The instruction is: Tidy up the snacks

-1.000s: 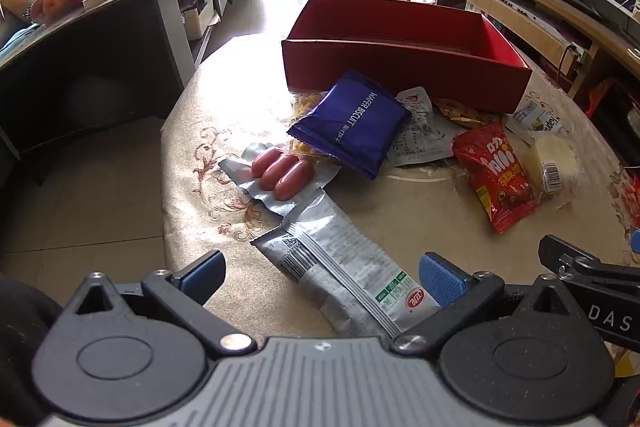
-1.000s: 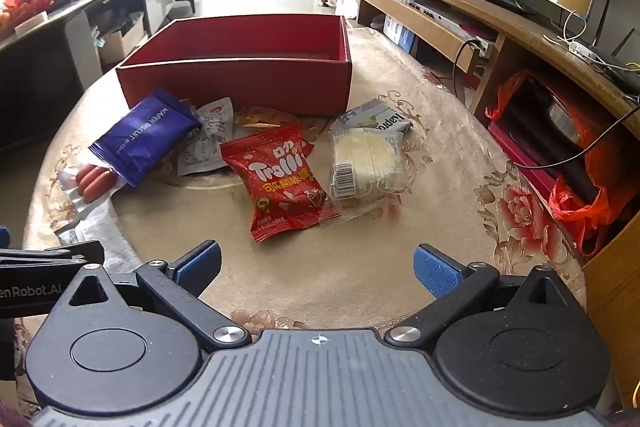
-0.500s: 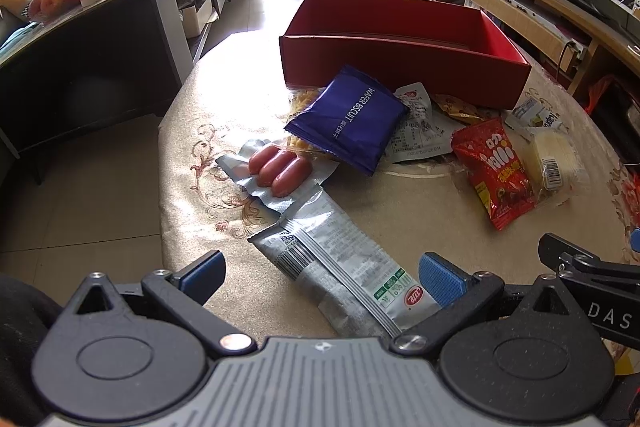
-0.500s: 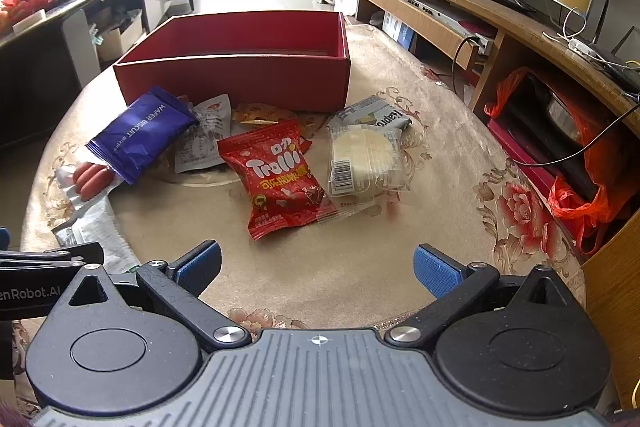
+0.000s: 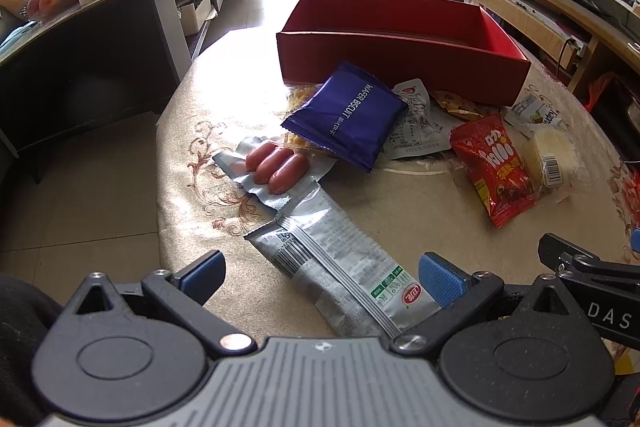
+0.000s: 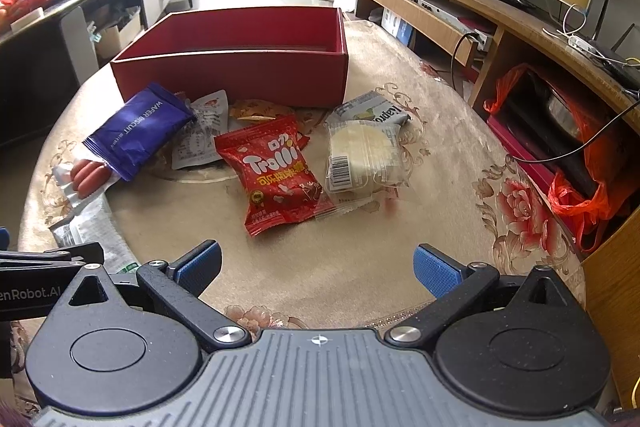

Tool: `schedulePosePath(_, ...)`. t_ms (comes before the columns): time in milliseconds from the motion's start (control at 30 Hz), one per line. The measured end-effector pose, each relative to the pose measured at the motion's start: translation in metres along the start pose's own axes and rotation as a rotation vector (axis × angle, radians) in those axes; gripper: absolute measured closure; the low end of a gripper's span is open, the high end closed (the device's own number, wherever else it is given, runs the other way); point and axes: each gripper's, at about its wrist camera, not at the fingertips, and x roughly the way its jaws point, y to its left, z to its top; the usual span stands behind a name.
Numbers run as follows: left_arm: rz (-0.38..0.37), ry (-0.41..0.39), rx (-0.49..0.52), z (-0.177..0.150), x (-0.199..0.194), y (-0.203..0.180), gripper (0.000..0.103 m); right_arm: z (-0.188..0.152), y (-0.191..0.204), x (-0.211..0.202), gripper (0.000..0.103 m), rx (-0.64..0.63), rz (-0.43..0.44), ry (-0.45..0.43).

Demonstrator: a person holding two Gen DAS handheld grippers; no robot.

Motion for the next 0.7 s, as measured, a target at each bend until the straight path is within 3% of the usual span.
schedulePosePath(700,0.0,0.052,-0.029,0.0002,0.0095,-0.0036,0.008,0.0011,0.0014,0.0062,0.0,-0.019,-0.022,0.031)
